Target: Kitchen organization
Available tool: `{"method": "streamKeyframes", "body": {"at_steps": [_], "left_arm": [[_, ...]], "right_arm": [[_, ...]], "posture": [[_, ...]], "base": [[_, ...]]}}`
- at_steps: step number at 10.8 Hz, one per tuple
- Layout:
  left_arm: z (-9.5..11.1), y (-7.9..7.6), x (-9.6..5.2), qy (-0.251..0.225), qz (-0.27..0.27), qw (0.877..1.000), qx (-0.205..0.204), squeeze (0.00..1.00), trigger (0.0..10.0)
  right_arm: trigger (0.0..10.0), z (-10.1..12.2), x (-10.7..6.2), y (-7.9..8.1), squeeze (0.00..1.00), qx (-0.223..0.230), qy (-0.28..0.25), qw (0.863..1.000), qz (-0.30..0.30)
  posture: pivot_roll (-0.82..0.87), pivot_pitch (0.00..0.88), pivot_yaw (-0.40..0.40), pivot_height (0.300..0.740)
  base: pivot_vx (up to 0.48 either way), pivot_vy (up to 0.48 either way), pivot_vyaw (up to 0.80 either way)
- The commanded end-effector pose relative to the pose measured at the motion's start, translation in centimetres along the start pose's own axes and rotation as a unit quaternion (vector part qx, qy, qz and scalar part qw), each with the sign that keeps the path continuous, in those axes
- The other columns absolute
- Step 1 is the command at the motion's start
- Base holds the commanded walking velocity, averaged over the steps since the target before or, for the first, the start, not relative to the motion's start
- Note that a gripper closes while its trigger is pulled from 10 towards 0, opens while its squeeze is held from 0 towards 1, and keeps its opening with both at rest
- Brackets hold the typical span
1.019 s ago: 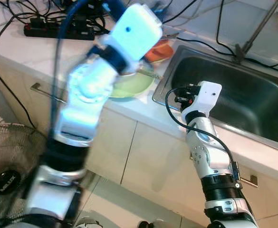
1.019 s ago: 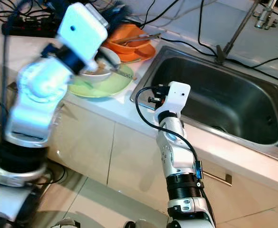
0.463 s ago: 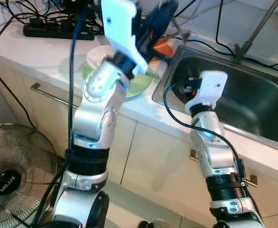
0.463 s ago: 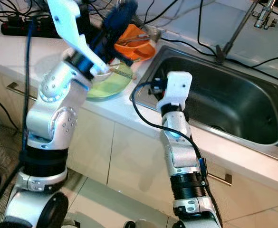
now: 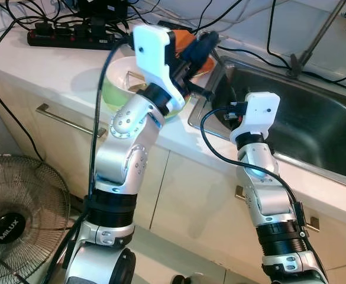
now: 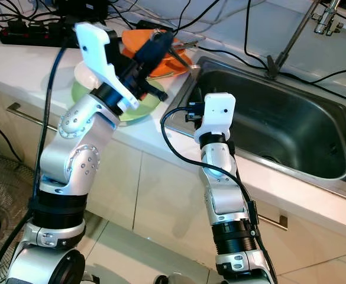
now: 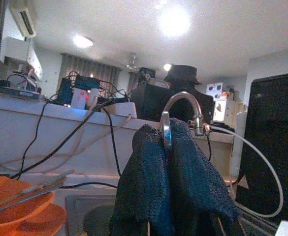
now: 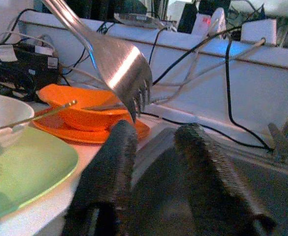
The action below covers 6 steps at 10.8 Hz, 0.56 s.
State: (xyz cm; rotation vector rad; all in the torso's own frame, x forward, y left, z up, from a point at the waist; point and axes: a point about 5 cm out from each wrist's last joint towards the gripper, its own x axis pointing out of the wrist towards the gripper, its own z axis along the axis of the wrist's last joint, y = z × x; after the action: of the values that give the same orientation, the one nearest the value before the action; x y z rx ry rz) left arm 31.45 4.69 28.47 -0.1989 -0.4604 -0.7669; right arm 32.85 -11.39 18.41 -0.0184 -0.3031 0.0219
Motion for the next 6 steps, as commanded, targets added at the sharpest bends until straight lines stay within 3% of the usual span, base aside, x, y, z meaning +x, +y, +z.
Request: {"method": "streamKeyframes", "body": {"at_steps": [1, 6], "left_arm": [[-0.24, -0.88, 0.22, 0.006, -0.021, 1.0, -0.008, 0.0, 10.0], [-0.89, -1.38, 0.06, 0.019, -0.032, 0.999, -0.016, 0.0, 10.0]], "right_arm": [[10.0, 0.65, -0.12, -0.42, 1.0, -0.012, -0.021, 1.0, -0.003], [10.0, 1.62, -0.31, 0.02, 1.0, -0.011, -0.043, 0.999, 0.008]], "posture": [[0.0, 0.028, -0.129, 0.74], [-0.01, 0.021, -0.118, 0.74]], "base": [[0.0, 0.0, 0.0], [0.0, 0.0, 0.0]]}}
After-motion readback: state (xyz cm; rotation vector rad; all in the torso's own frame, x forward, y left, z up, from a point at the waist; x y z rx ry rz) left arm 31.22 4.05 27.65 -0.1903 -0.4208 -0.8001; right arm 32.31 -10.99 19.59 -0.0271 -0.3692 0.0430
